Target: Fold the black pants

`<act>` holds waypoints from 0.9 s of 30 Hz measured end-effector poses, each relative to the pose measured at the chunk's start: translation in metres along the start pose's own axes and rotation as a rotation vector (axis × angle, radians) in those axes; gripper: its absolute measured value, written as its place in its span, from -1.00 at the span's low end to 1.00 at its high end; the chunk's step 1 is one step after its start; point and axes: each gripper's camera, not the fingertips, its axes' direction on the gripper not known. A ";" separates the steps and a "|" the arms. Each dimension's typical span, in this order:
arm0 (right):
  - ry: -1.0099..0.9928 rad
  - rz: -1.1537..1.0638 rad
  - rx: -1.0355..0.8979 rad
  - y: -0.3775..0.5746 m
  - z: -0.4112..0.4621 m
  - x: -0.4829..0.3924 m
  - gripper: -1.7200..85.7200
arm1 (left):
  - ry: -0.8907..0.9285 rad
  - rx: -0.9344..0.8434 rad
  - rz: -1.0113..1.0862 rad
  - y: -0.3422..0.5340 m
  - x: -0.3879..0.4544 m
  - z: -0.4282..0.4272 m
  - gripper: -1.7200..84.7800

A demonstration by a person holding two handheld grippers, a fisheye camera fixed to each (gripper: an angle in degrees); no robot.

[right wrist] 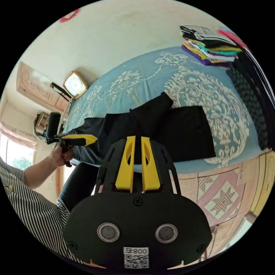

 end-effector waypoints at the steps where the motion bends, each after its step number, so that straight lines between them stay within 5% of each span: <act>1: 0.027 -0.038 -0.001 -0.006 0.005 -0.009 -0.83 | 0.008 0.002 -0.012 -0.017 -0.012 0.006 -0.81; 6: 0.262 -0.215 -0.121 -0.032 0.061 -0.055 -0.79 | -0.001 0.008 -0.064 -0.070 -0.054 0.027 -0.79; 14: 0.322 -0.195 -0.106 -0.018 0.071 -0.051 -0.91 | -0.058 -0.041 -0.103 -0.099 -0.110 0.071 -0.87; 27: -0.044 0.322 0.230 0.057 -0.062 0.077 -0.95 | 0.095 -0.102 0.211 -0.121 -0.056 0.144 -0.89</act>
